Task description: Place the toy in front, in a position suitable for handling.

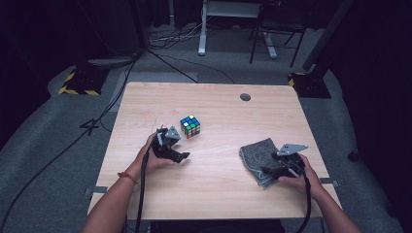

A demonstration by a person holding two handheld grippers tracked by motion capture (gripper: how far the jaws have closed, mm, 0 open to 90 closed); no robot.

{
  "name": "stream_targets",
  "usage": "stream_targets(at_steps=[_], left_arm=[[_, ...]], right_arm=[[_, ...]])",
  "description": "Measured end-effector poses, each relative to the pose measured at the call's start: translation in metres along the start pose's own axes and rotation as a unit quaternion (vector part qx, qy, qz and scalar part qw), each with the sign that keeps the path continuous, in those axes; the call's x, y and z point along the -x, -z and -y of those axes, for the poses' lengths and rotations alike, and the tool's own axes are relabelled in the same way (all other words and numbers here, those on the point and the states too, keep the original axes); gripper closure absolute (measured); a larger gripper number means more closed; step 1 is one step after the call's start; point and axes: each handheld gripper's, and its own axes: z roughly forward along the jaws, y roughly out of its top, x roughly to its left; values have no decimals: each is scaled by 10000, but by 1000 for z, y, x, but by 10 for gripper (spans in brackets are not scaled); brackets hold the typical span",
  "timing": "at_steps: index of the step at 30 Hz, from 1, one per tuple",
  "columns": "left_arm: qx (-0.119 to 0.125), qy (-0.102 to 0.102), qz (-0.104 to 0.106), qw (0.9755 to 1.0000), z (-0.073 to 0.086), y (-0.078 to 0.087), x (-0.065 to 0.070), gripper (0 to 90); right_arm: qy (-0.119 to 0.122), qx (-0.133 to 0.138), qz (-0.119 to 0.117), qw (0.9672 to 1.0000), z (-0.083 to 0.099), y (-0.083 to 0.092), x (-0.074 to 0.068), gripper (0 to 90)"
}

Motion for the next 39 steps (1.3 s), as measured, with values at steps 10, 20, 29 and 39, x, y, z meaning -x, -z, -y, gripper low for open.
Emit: stream_targets(at_steps=[10, 20, 29, 39], left_arm=[[294, 331, -406, 9982, -24, -13, -25, 156], [285, 322, -515, 9977, -41, -38, -44, 157], [125, 69, -338, 9993, -49, -46, -33, 289], [0, -439, 96, 9990, -43, -41, 2, 332]], right_arm=[[205, 277, -159, 9993, -8, 4, -13, 256], [183, 302, -260, 9990, -2, -1, -12, 256], [184, 229, -283, 9992, -1, -1, -13, 279], [160, 219, -356, 9990, 2, -1, -13, 284]])
